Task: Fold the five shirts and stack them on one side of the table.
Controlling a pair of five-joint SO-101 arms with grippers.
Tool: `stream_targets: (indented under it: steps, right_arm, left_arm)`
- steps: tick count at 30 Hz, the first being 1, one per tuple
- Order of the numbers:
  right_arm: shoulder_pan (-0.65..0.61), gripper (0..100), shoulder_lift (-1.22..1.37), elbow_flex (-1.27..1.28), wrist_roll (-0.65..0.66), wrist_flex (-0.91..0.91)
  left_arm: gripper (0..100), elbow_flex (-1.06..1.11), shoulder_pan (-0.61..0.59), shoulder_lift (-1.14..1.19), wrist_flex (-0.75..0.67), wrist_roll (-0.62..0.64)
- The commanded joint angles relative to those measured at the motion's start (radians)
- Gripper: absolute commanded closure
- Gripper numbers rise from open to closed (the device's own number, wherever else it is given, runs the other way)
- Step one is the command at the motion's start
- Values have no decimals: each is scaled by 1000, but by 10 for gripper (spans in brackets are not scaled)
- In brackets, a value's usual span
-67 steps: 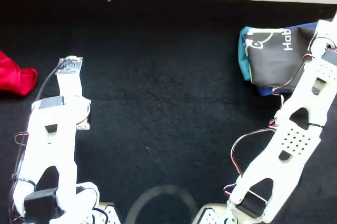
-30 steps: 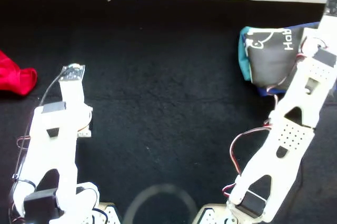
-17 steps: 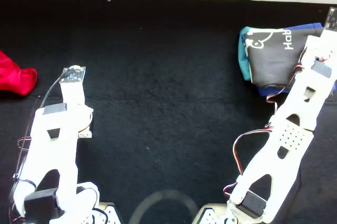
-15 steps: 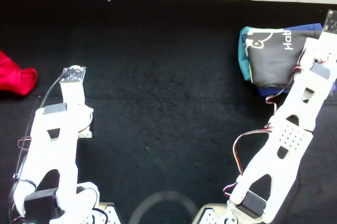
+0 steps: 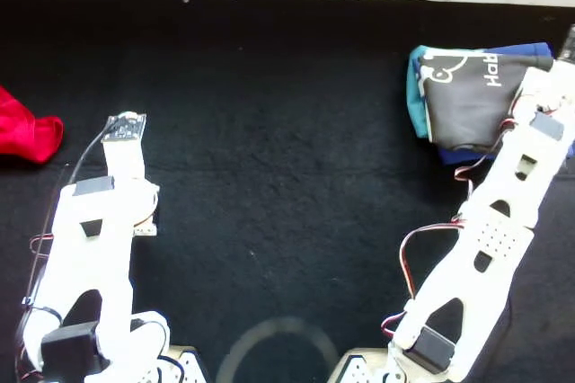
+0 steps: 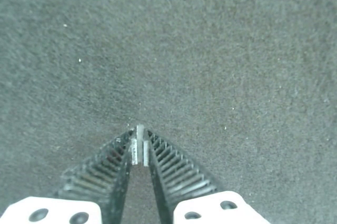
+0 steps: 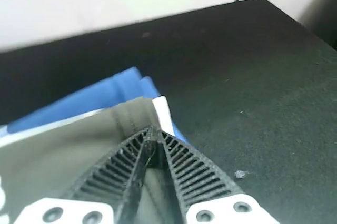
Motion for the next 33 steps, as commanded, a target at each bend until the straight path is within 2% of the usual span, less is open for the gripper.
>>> stream_targets:
  steps: [1,10,17,26,30,33]
  right_arm:
    - [2,991,-97,-101,-49,71]
    - [-18,991,-298,-127,-51,136]
    - [-84,989,-530,-120,-49,483]
    - [-202,988,-677,-120,-43,783]
    - [-249,931,-710,-122,-43,914]
    - [-283,926,-730,-124,-48,1020]
  left_arm:
    - [992,-4,-8,-39,-9,-6]
    - [992,-35,-12,-41,17,-6]
    - [992,-223,-31,-41,262,-5]
    - [990,-553,-275,-41,522,-6]
    - [989,-625,-400,-39,572,-6]
    - [989,-648,-487,-33,578,-6]
